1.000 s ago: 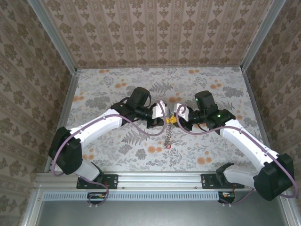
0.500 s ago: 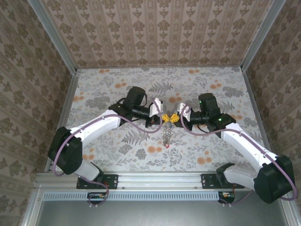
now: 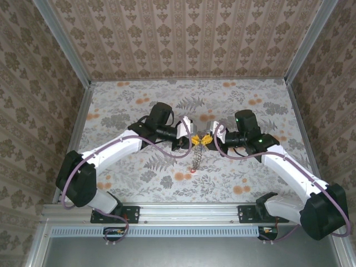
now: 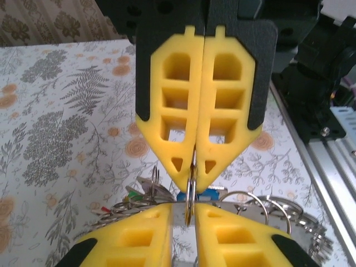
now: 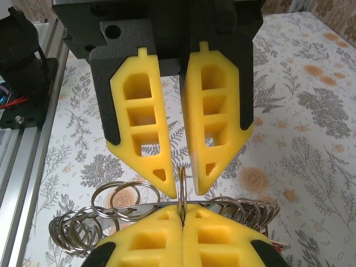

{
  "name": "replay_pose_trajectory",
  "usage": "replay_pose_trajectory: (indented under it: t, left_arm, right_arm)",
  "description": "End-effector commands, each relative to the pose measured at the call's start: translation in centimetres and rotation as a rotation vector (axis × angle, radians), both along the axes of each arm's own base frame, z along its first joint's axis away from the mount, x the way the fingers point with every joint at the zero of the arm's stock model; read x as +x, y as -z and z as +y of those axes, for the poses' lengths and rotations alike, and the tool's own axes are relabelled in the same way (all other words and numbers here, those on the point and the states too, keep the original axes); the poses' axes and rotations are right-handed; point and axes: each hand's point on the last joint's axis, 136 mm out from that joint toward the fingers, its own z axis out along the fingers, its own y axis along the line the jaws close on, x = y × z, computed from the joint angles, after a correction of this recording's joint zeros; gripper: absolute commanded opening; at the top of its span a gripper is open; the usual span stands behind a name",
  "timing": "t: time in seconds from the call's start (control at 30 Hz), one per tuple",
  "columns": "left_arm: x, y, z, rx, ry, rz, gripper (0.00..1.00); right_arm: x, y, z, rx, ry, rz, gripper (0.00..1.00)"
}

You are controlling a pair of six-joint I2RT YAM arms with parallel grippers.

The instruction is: Put the keys on the keyring

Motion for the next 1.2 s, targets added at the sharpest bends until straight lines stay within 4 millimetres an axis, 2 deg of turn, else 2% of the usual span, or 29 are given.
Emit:
replay_pose_trajectory:
  t: [0.0, 0.13, 0.4, 0.77, 1.07, 1.17]
  left_arm:
    - [0.3, -0.9, 0.2, 0.034, -0.012, -0.074, 0.18]
    - [0.5, -1.0, 0.1, 0.047, -0.014, -0.082, 0.19]
    - [0.3, -2.6, -0.4, -0.013, -0.008, -0.095, 0.22]
    - [0.2, -2.0, -0.7, -0.01, -0.005, -0.075, 0.21]
    - [0.4, -1.0, -1.1, 0.023, -0.014, -0.066, 0.15]
    - [0.5, -0.7, -1.0, 0.036, -0.015, -0.068, 0.07]
  right_arm:
    - [0.3, -1.9, 0.2, -0.013, -0.017, -0.053, 0.0]
    - [0.1, -1.7, 0.3, -0.04, -0.021, -0.052, 0.01]
    - [0.2, -1.4, 0.2, -0.075, -0.017, -0.059, 0.01]
    - [0.2, -1.3, 0.4, -0.071, -0.024, -0.065, 0.01]
    - [0.3, -1.6, 0.8, -0.056, -0.027, -0.084, 0.01]
    - [0.3, -1.6, 0.8, -0.054, -0.025, -0.086, 0.01]
